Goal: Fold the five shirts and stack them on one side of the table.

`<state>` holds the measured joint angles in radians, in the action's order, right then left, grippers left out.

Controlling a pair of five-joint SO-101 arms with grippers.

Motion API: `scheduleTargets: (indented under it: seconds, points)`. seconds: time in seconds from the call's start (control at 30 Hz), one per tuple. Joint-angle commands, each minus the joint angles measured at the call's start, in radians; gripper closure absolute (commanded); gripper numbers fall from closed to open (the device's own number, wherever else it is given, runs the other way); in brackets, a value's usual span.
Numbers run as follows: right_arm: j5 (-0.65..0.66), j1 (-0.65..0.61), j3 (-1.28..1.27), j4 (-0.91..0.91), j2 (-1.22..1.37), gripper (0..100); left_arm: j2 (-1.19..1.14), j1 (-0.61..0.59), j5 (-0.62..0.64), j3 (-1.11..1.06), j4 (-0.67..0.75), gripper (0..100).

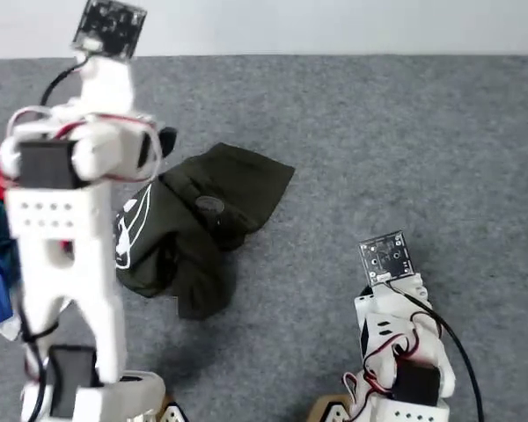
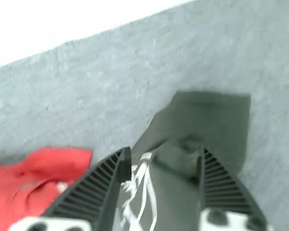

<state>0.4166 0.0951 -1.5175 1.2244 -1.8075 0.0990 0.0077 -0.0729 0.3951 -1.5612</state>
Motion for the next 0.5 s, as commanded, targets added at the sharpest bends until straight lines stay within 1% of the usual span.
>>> scheduleTargets:
  seconds: [0.0, 0.2, 0.4, 0.47]
  points:
    - [0.003, 0.002, -0.008, -0.002, -0.007, 99.0, -0.126, 0.100, 0.023, 0.051, 0.097, 78]
    - [0.005, 0.010, -0.058, -0.002, -0.007, 99.0, -0.456, 0.262, 0.029, 0.174, 0.150, 78]
    - [0.008, 0.062, -0.071, -0.002, -0.007, 99.0, -0.796, 0.334, 0.034, 0.421, 0.152, 78]
    - [0.008, 0.077, -0.086, -0.002, -0.007, 99.0, -0.902, 0.347, 0.060, 0.522, 0.152, 78]
